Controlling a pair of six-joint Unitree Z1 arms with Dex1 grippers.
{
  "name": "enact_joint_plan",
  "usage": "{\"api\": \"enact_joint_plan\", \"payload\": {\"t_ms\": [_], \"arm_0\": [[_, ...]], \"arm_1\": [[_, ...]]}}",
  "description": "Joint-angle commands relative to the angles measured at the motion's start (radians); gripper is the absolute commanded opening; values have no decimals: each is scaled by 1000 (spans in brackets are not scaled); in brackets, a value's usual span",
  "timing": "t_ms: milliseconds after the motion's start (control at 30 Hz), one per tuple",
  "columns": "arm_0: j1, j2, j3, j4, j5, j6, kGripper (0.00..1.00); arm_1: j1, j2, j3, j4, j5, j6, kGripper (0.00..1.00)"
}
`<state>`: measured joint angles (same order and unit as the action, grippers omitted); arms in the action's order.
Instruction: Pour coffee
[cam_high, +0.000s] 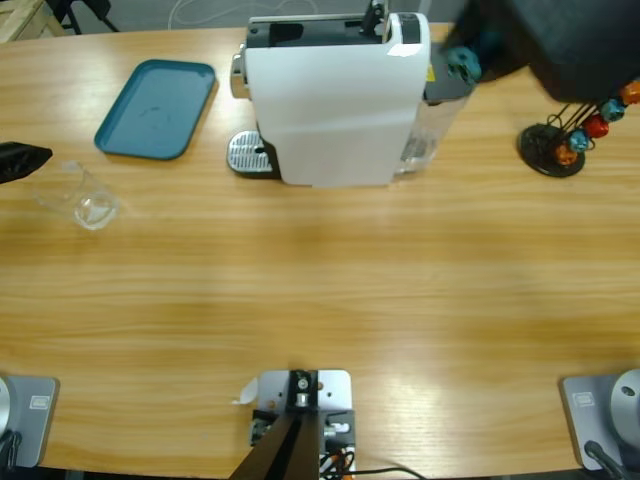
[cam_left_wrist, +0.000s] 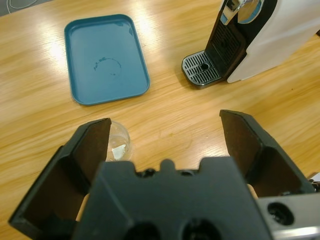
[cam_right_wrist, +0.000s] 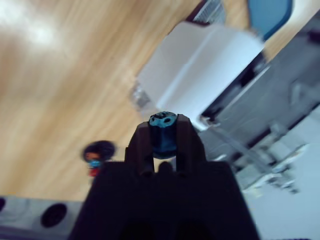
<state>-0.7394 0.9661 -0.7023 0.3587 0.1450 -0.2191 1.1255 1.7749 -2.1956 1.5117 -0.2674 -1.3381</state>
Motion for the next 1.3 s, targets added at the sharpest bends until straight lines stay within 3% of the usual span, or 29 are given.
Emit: {"api": "enact_joint_plan", "payload": {"t_ms": [33, 500, 633, 667, 767, 933, 1033, 1300], "arm_0": [[-8, -68, 64, 14, -15, -25, 941], [-8, -82, 108, -37, -32, -34, 941], [-8, -82, 115, -46, -32, -34, 941], [-8, -84, 117, -47, -31, -34, 941], [-8, -86, 118, -47, -31, -34, 941], [-8, -88, 119, -47, -31, -34, 941], [-8, -88, 120, -47, -32, -34, 941], [-8, -80, 120, -48, -33, -34, 941]], "arm_1": [[23, 140, -229, 13, 39, -112, 0], [33, 361, -296, -102, 17, -112, 0], [33, 371, -320, -105, -65, -4, 0], [35, 365, -327, -108, -79, 95, 0], [74, 359, -374, -110, -174, 619, 0], [112, 333, -379, 29, -305, 1285, 0], [112, 244, -316, 57, -306, 1593, 0], [103, -25, 189, 50, -312, 2322, 0]]}}
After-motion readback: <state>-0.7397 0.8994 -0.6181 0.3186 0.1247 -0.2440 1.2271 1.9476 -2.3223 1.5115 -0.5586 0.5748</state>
